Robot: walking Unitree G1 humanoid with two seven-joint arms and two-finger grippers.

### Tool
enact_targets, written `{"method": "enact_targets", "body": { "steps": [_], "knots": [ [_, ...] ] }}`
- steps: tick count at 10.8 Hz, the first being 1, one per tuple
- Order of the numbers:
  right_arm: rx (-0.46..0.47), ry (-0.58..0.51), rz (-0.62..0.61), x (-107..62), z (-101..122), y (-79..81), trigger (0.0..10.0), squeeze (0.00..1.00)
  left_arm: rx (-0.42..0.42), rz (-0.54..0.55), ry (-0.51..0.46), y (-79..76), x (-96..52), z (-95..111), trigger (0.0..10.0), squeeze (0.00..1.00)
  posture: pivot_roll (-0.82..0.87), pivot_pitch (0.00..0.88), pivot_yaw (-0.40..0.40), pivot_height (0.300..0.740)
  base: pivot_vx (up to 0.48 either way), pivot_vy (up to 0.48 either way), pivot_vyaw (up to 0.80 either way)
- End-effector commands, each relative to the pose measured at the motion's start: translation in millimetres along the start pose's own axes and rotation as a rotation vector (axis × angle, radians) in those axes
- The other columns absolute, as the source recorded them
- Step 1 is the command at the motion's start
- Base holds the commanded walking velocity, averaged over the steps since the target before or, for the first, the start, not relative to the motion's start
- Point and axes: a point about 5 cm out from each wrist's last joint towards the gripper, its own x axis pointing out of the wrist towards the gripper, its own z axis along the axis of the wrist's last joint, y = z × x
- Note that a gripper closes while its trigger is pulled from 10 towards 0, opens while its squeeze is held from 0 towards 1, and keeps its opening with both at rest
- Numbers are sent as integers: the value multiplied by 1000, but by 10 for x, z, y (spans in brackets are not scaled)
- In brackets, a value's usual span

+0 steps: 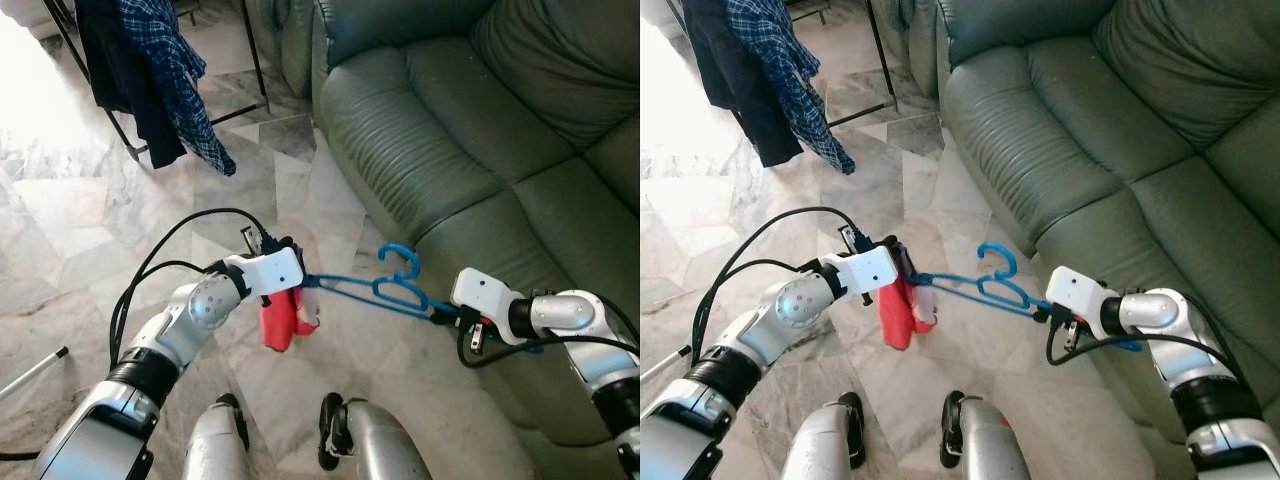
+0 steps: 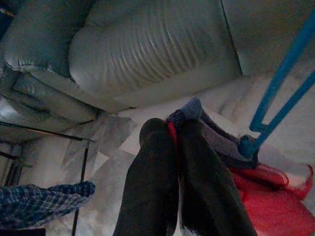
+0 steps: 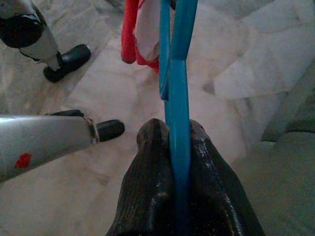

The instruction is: Hang hanger

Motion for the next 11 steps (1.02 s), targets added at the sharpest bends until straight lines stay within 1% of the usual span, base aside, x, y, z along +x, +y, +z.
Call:
{"method": "enact_targets", "body": {
  "steps": [1, 4, 6, 8, 9, 10, 11],
  "knots": [
    [-9, 9, -11, -4, -26, -3, 10000, 0, 0, -24, -12, -42, -16, 25, 10000, 0, -58, 289, -70, 740, 0, 0, 0],
    [-22, -16, -12, -77, 44, -60, 10000, 0, -3, -37, -1, -88, -17, -2, 10000, 0, -67, 287, -68, 740, 0, 0, 0],
    [-10, -24, 9, -91, 42, -49, 10000, 0, -2, -33, -11, -83, -4, 26, 10000, 0, -69, 288, -68, 740, 0, 0, 0],
    [26, -42, 61, -27, 36, 32, 10000, 0, 4, -12, -41, -60, 25, 101, 10000, 0, -64, 288, -71, 740, 0, 0, 0],
    [42, -43, 57, 9, 25, 43, 10000, 0, 12, -21, -63, -75, 25, 148, 10000, 0, -64, 288, -71, 740, 0, 0, 0],
    [64, -43, 41, 62, 10, 45, 10000, 0, 42, -21, -93, -28, 29, 229, 10000, 0, -65, 288, -72, 740, 0, 0, 0],
    [79, -46, 37, 100, 5, 56, 10000, 0, 44, -8, -113, 14, 37, 292, 10000, 0, -64, 286, -74, 740, 0, 0, 0]
  ]
}}
